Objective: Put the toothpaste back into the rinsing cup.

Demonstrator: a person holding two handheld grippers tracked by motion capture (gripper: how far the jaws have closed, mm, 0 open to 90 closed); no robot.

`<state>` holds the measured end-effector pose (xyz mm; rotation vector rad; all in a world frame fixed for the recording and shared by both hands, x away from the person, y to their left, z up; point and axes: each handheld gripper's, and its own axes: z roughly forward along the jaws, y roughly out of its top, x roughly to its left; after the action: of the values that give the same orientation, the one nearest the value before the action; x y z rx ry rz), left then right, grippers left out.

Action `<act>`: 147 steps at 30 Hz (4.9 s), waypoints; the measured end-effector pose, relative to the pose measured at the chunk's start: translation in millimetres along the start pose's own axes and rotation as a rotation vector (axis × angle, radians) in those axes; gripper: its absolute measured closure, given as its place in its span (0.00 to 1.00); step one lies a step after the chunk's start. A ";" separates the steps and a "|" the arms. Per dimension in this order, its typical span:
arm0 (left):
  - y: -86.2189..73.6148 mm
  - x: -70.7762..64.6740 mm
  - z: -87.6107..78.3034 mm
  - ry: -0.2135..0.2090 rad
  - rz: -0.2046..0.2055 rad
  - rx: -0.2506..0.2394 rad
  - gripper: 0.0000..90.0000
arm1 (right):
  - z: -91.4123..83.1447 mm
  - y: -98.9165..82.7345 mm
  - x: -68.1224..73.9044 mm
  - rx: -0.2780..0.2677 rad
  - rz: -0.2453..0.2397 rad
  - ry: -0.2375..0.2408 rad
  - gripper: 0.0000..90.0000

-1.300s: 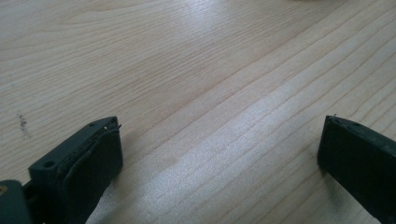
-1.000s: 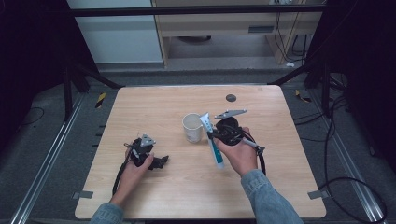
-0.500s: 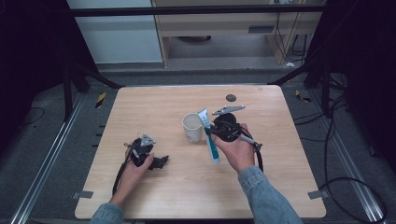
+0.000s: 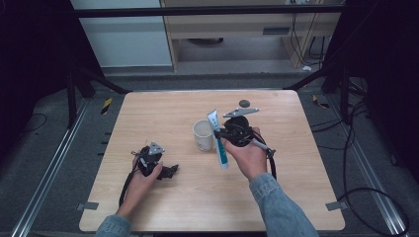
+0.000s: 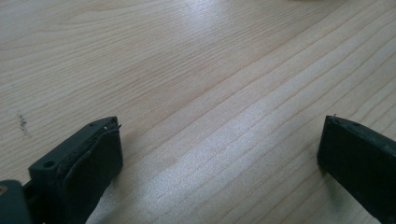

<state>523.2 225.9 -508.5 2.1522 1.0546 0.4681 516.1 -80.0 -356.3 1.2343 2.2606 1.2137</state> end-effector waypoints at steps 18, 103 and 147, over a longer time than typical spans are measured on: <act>0.0 0.1 0.0 -0.001 0.001 -0.001 0.00 | 0.2 11.3 13.7 -0.129 0.027 -0.061 0.88; -0.1 -0.1 0.0 0.001 -0.001 -0.001 0.00 | 49.3 54.0 10.5 -0.402 -0.006 -0.164 0.88; 0.0 0.1 -0.2 -0.001 0.000 0.003 0.00 | 90.2 3.6 6.2 -0.320 0.032 -0.163 0.87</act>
<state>523.1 226.1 -508.4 2.1545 1.0550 0.4659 567.8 -25.7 -406.9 1.1997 1.8517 1.3674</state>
